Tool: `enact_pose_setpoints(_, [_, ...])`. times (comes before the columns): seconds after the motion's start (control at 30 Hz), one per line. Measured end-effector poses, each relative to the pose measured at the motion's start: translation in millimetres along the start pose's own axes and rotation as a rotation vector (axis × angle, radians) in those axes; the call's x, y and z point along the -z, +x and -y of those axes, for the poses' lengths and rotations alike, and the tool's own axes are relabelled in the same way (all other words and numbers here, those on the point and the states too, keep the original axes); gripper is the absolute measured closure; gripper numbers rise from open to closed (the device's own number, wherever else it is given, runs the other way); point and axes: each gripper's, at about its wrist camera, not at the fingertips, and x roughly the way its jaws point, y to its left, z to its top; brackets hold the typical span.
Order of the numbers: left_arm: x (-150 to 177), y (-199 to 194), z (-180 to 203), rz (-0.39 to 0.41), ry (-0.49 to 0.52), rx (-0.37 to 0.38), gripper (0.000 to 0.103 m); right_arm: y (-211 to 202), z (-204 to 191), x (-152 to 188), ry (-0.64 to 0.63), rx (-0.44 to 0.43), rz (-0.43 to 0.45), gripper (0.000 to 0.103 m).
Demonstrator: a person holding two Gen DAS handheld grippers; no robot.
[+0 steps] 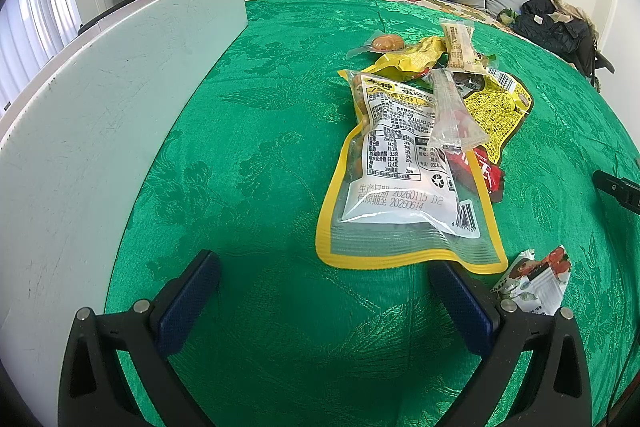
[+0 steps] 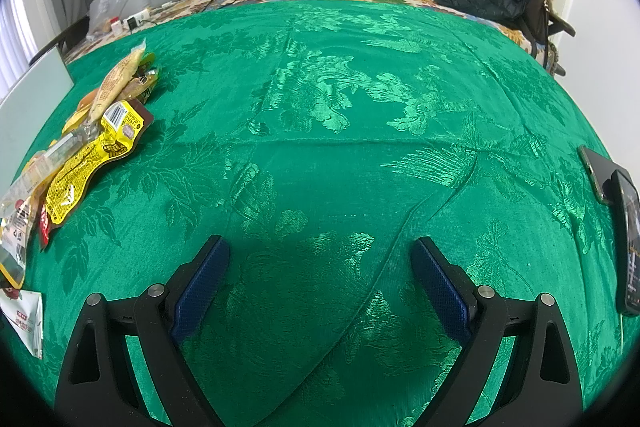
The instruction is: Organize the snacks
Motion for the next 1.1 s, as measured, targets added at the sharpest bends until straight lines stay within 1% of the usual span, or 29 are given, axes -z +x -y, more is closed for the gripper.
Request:
enact_pose_setpoints(0.3, [0,0,0,0.0,0.001,0.0,0.0,0,0,0,0.0,0.0,0.0,0.008])
enact_pose_setpoints(0.4, [-1,-1,0,-0.033,0.02,0.018,0.0,0,0,0,0.0,0.0,0.0,0.008])
enact_pose_setpoints(0.47, [0,-4,0,-0.084,0.05,0.054,0.0,0,0,0,0.0,0.0,0.0,0.008])
enact_pose_setpoints(0.53, [3,-11,1,-0.12,0.072,0.119,0.0,0,0,0,0.0,0.0,0.0,0.008])
enact_pose_setpoints(0.57, [4,-18,3,-0.13,0.084,0.153,0.0,0,0,0,0.0,0.0,0.0,0.008])
enact_pose_setpoints(0.63, [4,-31,7,-0.116,0.105,0.188,0.0,0,0,0,0.0,0.0,0.0,0.008])
enact_pose_setpoints(0.73, [2,-48,18,-0.076,0.116,0.236,0.0,0,0,0,0.0,0.0,0.0,0.008])
enact_pose_setpoints(0.83, [0,-48,38,-0.08,0.117,0.28,0.0,0,0,0,0.0,0.0,0.0,0.008])
enact_pose_setpoints(0.9, [0,-41,58,-0.09,0.142,0.282,0.001,0,0,0,0.0,0.0,0.0,0.008])
enact_pose_setpoints(0.97, [-2,-29,77,-0.091,0.17,0.246,0.002,0,0,0,0.0,0.0,0.0,0.008])
enact_pose_setpoints(1.0, [-1,-24,82,-0.099,0.167,0.224,0.01,0,0,0,0.0,0.0,0.0,0.008])
enact_pose_setpoints(1.03, [0,-20,84,-0.114,0.161,0.205,0.027,0,0,0,0.0,0.0,0.0,0.008])
enact_pose_setpoints(1.07, [2,-19,88,-0.097,0.169,0.151,0.032,0,0,0,0.0,0.0,0.0,0.008])
enact_pose_setpoints(1.1, [4,-21,88,-0.085,0.179,0.136,0.054,0,0,0,0.0,0.0,0.0,0.008])
